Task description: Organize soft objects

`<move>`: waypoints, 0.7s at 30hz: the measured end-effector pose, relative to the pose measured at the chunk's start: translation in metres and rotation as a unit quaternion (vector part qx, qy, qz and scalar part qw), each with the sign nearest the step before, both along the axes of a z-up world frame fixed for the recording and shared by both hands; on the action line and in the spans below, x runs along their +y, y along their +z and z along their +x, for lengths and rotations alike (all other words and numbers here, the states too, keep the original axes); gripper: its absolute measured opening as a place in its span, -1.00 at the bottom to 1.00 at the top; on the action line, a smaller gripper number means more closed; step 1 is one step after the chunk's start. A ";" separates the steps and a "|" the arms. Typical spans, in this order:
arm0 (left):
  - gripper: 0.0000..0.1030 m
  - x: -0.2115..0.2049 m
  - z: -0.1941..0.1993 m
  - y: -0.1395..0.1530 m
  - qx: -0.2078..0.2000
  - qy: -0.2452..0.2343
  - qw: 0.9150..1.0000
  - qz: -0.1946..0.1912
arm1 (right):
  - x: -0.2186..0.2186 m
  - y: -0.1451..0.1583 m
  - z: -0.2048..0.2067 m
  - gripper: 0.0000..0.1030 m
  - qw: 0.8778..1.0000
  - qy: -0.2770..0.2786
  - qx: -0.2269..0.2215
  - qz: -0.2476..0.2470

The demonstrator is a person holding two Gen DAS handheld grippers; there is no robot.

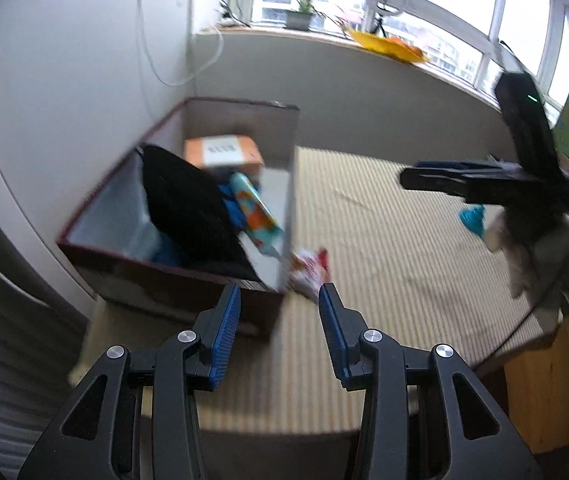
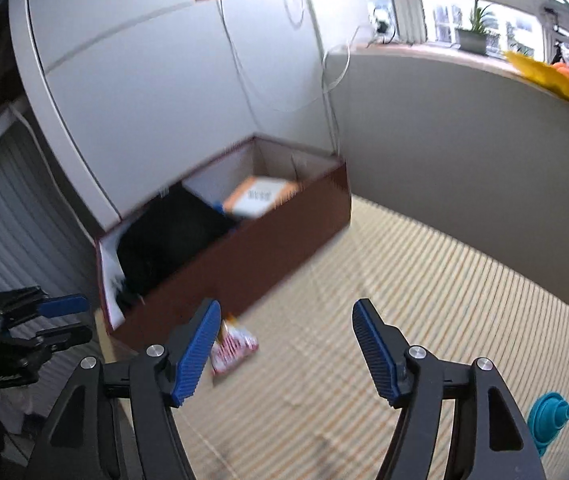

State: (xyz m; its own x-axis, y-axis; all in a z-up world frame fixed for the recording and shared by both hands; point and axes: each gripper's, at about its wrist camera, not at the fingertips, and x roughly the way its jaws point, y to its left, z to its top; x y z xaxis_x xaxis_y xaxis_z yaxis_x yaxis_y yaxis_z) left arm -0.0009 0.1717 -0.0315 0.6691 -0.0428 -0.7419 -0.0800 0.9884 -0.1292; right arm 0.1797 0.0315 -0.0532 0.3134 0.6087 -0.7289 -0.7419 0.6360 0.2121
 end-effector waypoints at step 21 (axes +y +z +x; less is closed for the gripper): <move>-0.24 -0.009 -0.029 -0.038 0.033 0.014 0.998 -0.047 | 0.073 -0.087 0.001 -0.76 0.969 0.030 0.237 0.070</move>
State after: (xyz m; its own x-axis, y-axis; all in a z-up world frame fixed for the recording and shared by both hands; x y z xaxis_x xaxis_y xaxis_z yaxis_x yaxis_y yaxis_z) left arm -0.0296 0.1631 -0.0694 0.6201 -0.0969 -0.7785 -0.1183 0.9695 -0.2149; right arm 0.1806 0.1047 -0.1405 -0.0755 0.7182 -0.6917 -0.5757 0.5350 0.6183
